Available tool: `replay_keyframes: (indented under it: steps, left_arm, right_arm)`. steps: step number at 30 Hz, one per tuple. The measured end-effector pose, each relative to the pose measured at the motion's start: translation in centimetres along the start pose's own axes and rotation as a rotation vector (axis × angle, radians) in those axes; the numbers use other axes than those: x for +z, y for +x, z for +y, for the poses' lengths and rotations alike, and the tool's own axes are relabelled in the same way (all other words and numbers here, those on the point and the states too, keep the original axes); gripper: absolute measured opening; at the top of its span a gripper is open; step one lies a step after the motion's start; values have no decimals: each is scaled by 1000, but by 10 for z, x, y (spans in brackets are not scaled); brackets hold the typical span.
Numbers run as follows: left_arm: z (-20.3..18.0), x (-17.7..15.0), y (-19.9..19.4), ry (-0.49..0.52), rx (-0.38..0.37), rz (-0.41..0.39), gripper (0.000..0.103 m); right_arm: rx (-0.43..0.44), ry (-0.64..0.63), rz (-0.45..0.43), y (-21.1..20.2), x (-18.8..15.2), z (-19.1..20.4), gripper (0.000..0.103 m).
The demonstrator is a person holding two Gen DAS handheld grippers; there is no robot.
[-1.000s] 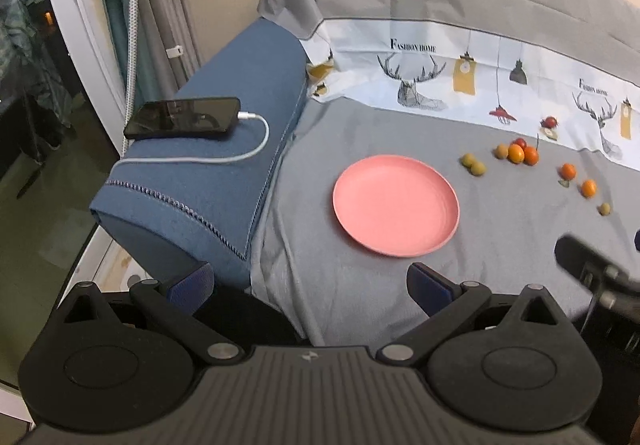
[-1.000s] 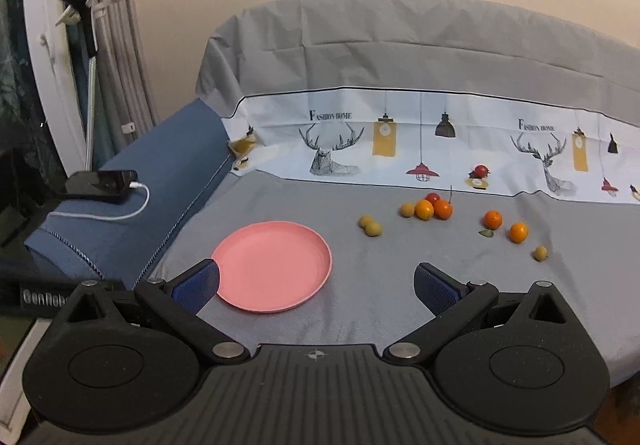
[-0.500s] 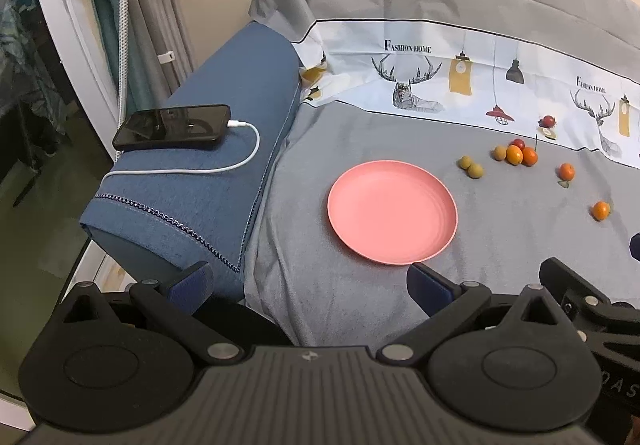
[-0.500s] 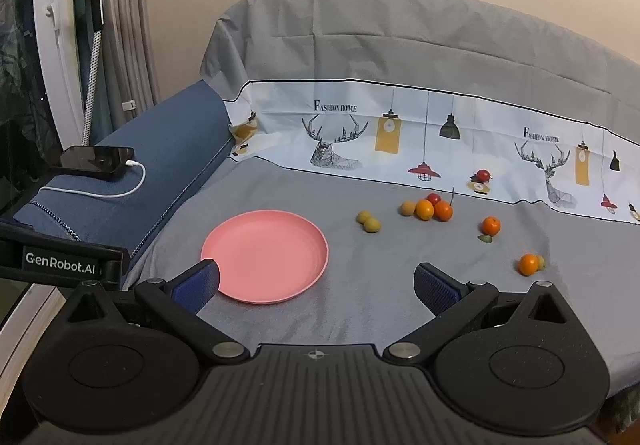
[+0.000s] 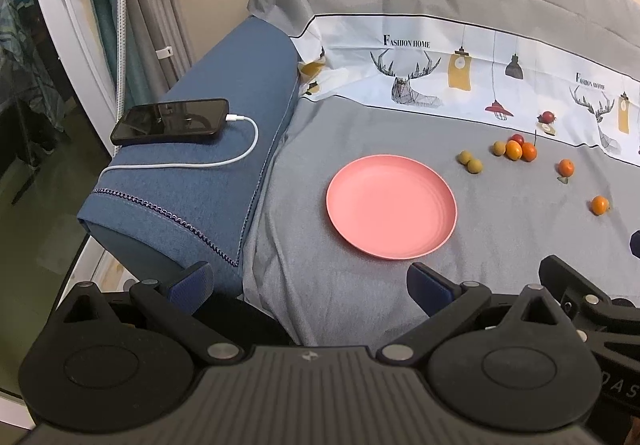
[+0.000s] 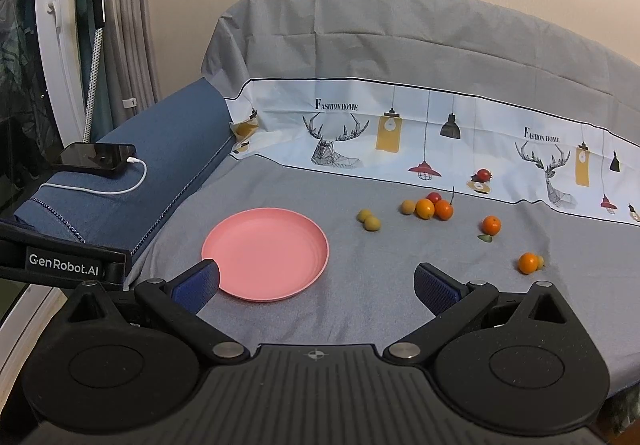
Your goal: Organize fruits
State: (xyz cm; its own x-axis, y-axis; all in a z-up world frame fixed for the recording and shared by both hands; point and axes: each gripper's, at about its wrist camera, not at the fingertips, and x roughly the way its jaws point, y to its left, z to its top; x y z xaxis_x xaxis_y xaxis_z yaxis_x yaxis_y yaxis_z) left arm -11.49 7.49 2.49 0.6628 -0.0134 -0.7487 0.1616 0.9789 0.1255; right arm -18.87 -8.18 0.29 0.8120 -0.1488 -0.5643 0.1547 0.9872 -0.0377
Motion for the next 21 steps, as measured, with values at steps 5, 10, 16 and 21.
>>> replay_keyframes:
  steps: [5,10,16,21]
  left_arm:
    - [0,-1,1,4,-2,6,103]
    - [-1,-2,4,7,0,17,103]
    - [-4,-2,10,18,4,35,103]
    - [-12,-1,16,37,9,54,103]
  right_arm:
    - [0,1,2,0,0,1,103]
    - [6,7,12,3,1,0,103]
    - [17,20,23,9,-4,-4,103]
    - [37,48,33,17,-3,-13,103]
